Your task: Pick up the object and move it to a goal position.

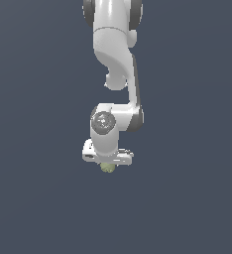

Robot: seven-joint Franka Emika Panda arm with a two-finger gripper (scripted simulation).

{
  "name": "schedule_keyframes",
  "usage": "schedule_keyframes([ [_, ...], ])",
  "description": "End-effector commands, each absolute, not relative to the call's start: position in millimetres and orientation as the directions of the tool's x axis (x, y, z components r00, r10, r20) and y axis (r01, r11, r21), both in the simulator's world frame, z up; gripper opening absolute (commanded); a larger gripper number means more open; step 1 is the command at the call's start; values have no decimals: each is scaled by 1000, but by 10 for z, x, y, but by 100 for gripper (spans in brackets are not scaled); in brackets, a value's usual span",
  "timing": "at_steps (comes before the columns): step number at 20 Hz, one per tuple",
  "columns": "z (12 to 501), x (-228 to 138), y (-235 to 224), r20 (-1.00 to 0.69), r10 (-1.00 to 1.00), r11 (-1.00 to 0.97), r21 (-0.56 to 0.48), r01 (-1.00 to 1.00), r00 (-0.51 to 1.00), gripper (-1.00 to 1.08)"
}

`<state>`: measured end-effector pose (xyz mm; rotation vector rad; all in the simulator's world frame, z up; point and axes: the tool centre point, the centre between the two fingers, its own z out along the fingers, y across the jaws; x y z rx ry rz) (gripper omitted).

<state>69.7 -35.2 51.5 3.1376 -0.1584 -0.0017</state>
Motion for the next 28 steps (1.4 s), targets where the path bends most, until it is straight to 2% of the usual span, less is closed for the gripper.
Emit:
schedule_keyframes([
  [1,599,660,-351,0,-101,-995,0,-101,995,-100],
  [10,1118,397,-341,0,-101,-995,0,-101,995,-100],
  [28,2725,-393,-313,0,-101,-995,0,-101,995,-100],
])
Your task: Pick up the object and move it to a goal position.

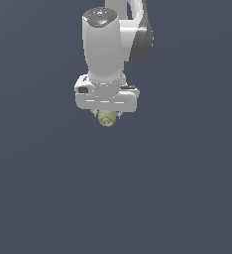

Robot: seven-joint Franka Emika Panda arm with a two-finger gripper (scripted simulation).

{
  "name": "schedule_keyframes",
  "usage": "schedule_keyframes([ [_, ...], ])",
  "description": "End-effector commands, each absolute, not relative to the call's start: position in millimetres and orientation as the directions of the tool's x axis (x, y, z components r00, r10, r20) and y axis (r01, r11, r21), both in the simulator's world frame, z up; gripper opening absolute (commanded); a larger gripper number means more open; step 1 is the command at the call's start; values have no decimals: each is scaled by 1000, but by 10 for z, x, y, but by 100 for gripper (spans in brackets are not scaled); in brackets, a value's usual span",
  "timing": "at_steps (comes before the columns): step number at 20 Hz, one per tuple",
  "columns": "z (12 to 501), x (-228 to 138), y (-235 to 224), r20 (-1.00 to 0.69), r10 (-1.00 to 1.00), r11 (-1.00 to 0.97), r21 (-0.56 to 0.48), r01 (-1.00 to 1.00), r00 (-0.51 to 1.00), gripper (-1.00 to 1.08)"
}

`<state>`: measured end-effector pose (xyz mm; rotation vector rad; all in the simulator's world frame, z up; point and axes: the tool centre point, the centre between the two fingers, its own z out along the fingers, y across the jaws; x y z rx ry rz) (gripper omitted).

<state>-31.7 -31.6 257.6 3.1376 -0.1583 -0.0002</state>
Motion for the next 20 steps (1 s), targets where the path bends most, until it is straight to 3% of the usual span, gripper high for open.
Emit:
schedule_keyframes([
  [1,2827,-441,-311,0,-101,-995,0,-101,995,-100],
  [11,3805,-889,-297,0,-101,-995,0,-101,995,-100],
  [20,4370,-1121,-289,0,-101,-995,0,-101,995,-100],
])
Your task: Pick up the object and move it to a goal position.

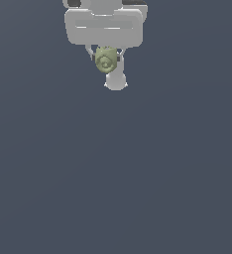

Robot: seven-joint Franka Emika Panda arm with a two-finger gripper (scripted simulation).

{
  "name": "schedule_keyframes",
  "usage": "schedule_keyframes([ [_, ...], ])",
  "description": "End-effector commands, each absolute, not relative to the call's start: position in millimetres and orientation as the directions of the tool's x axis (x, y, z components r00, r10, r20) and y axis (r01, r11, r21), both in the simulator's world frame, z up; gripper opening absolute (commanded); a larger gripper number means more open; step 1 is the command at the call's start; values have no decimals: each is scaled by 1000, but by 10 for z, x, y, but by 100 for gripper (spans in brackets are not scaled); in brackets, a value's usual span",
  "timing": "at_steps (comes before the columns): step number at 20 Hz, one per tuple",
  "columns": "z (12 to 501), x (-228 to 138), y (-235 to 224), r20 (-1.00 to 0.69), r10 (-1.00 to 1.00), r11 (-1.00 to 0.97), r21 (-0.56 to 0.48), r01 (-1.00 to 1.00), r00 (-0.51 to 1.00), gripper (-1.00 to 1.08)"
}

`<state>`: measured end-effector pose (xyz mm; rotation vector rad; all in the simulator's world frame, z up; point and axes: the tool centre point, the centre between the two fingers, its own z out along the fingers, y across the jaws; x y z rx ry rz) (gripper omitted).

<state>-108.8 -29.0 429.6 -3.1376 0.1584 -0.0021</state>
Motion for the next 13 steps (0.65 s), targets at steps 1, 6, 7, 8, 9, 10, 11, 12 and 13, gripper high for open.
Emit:
schedule_keyframes([
  [1,4408,-1136,-289,0,-101,-995,0,-101,995,-100],
  [6,4519,-1175,-288,0,-101,-995,0,-101,995,-100],
  [7,4526,-1176,-288,0,-101,-995,0,-101,995,-100],
  [8,4527,-1175,-288,0,-101,-995,0,-101,995,-100],
  [9,4523,-1171,-288,0,-101,-995,0,-101,995,-100],
  [10,4514,-1165,-288,0,-101,-995,0,-101,995,-100],
  [11,4503,-1158,-288,0,-101,-995,0,-101,995,-100],
  [12,4496,-1154,-288,0,-101,-995,0,-101,995,-100],
  [13,4493,-1153,-288,0,-101,-995,0,-101,995,-100],
])
